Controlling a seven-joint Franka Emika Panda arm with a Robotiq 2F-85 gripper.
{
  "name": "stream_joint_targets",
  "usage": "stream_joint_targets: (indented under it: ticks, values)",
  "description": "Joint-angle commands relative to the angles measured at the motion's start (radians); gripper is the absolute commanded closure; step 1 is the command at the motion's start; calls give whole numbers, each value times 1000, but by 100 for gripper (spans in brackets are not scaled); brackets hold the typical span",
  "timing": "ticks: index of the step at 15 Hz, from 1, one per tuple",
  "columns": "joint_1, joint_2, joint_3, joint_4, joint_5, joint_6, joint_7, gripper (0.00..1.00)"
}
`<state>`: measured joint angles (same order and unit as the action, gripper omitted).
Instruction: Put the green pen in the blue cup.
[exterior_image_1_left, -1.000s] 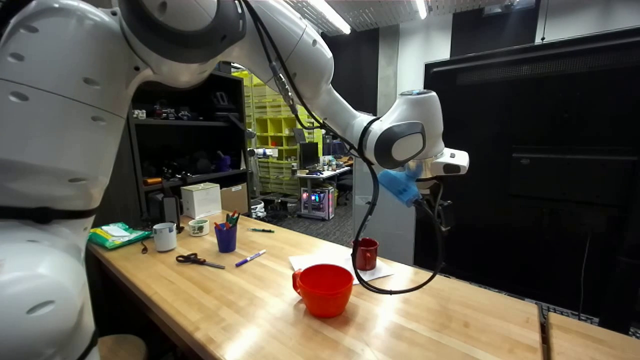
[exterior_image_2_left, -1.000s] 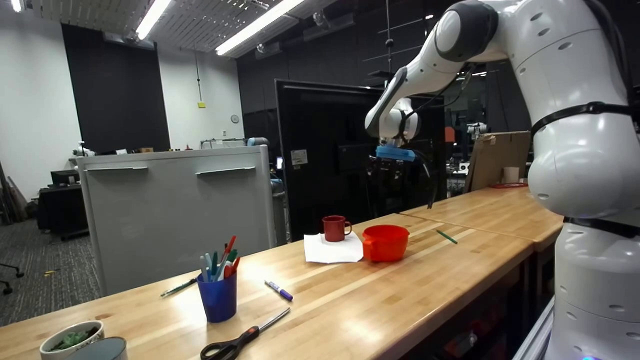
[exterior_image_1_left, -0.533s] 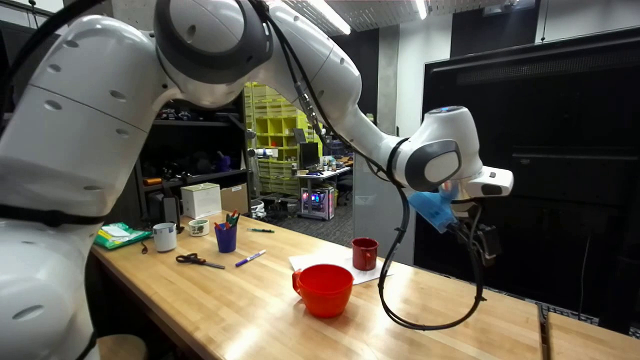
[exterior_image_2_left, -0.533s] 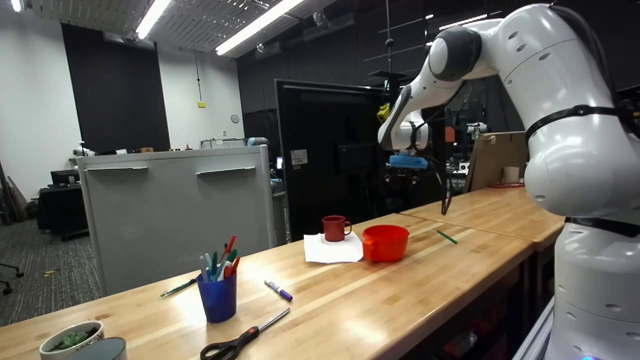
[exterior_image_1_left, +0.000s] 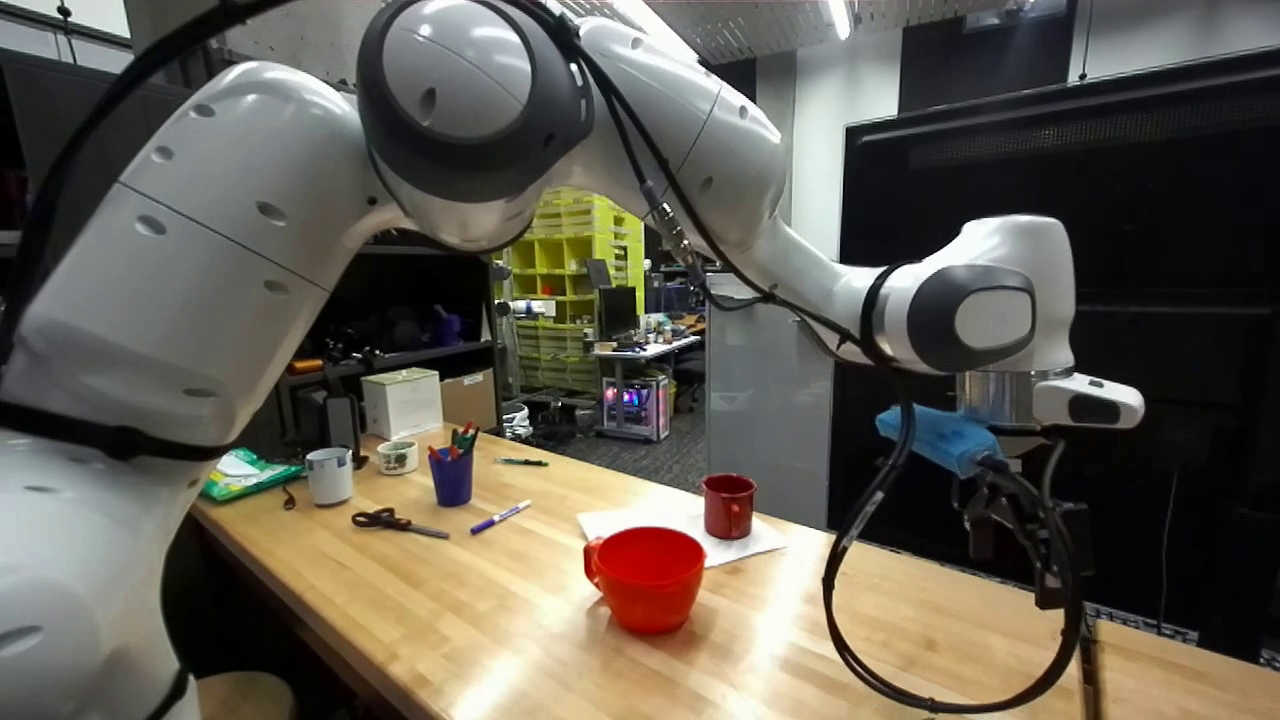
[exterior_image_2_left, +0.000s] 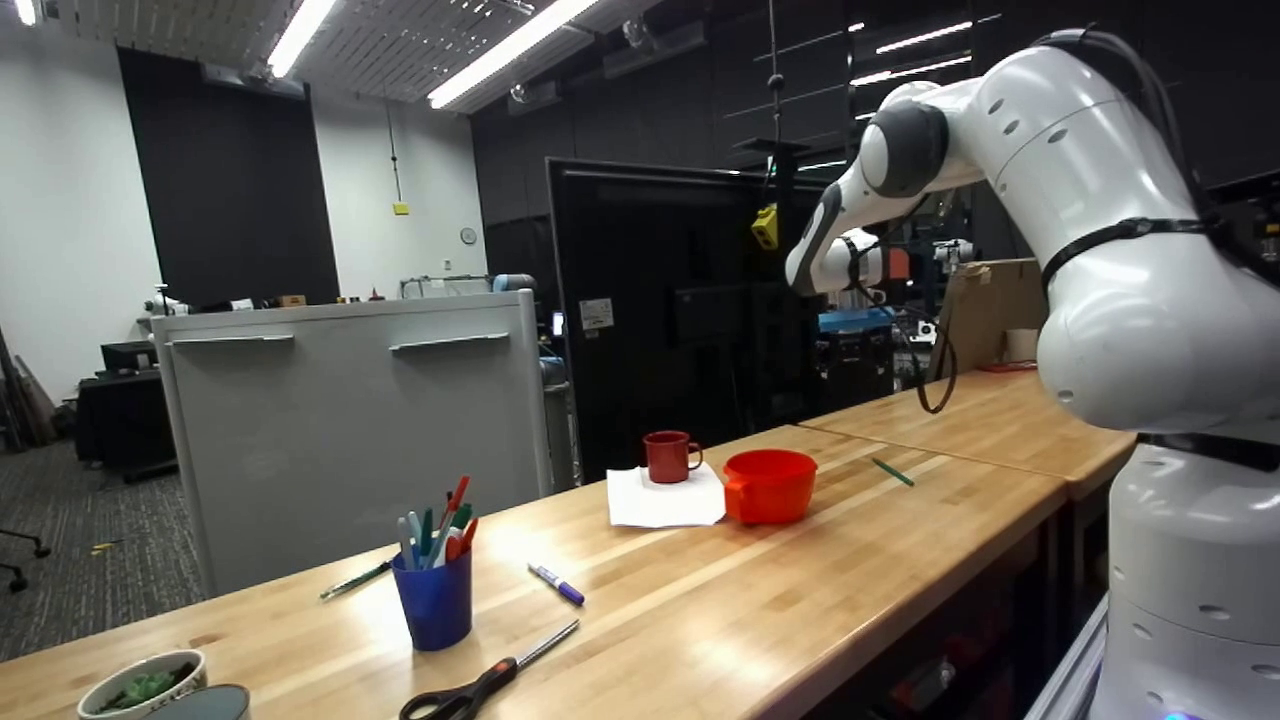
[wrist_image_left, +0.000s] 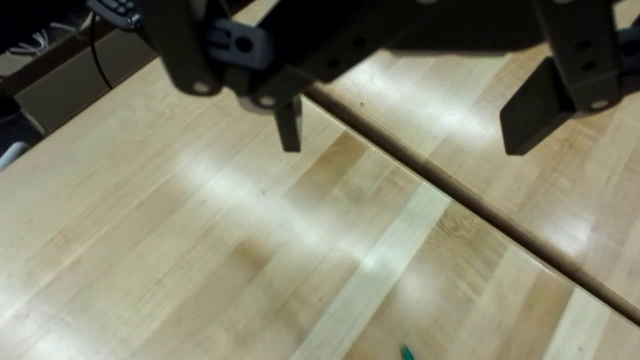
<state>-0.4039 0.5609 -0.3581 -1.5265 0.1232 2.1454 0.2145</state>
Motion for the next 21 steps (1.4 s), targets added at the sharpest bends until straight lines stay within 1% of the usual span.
stream_joint_targets:
  ticks: [1, 4, 7, 11, 21]
  values:
    - [-68, -1, 42, 95, 18, -225, -95, 0]
    - [-112, 19, 52, 131, 48, -327, -140, 0]
    - [-143, 32, 61, 120, 80, -370, -172, 0]
    - [-166, 51, 74, 99, 103, -393, -223, 0]
    - [-176, 52, 81, 37, 98, -422, -310, 0]
